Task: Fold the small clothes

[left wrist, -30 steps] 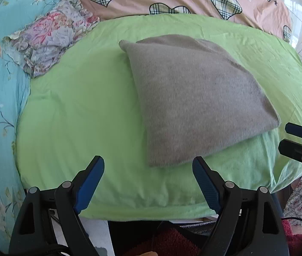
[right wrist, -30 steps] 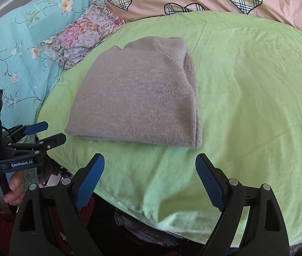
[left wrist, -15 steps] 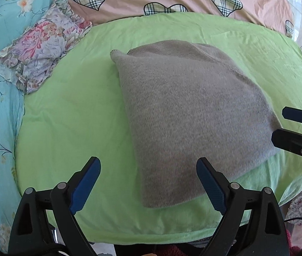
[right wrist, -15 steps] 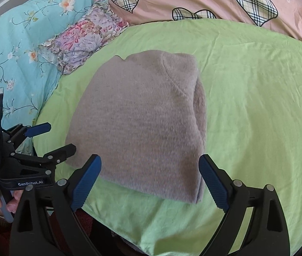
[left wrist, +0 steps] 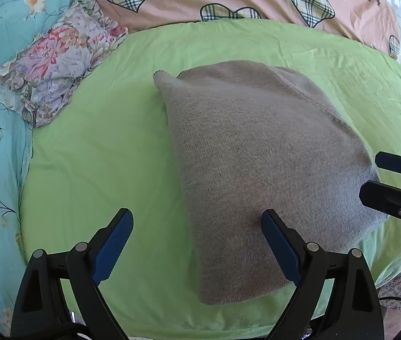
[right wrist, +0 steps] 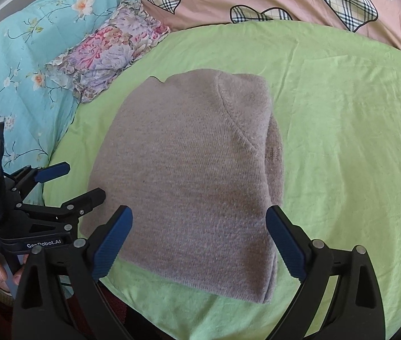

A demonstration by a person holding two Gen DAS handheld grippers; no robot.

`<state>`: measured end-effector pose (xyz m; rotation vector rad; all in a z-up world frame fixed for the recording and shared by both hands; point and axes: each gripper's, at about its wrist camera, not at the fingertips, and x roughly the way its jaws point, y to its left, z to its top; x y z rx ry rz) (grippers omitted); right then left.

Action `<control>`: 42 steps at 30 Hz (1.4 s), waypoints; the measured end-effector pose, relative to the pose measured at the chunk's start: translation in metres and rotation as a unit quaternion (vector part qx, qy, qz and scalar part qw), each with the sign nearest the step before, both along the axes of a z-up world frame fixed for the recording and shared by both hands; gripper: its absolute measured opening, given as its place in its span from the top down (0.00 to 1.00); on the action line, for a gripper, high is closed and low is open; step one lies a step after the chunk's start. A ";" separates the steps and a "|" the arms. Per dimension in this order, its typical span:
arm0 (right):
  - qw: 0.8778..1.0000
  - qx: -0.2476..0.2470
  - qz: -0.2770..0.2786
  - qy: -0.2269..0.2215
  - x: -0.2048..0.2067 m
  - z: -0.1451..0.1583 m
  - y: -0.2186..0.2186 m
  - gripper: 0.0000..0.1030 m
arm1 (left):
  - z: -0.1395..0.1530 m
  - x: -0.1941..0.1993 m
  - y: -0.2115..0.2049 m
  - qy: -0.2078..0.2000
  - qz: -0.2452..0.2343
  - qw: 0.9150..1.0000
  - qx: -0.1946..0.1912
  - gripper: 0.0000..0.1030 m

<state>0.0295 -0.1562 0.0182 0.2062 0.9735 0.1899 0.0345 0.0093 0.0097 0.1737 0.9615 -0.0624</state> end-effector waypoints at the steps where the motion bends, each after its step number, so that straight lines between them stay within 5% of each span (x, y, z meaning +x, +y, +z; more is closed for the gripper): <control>1: 1.000 0.000 0.001 0.000 0.001 0.000 0.001 0.08 | 0.000 0.001 0.000 0.001 0.000 1.000 0.000 0.10; 42: 1.000 0.006 -0.005 -0.008 0.012 0.003 -0.001 0.07 | 0.006 0.003 -0.008 -0.016 -0.003 1.000 -0.016 0.09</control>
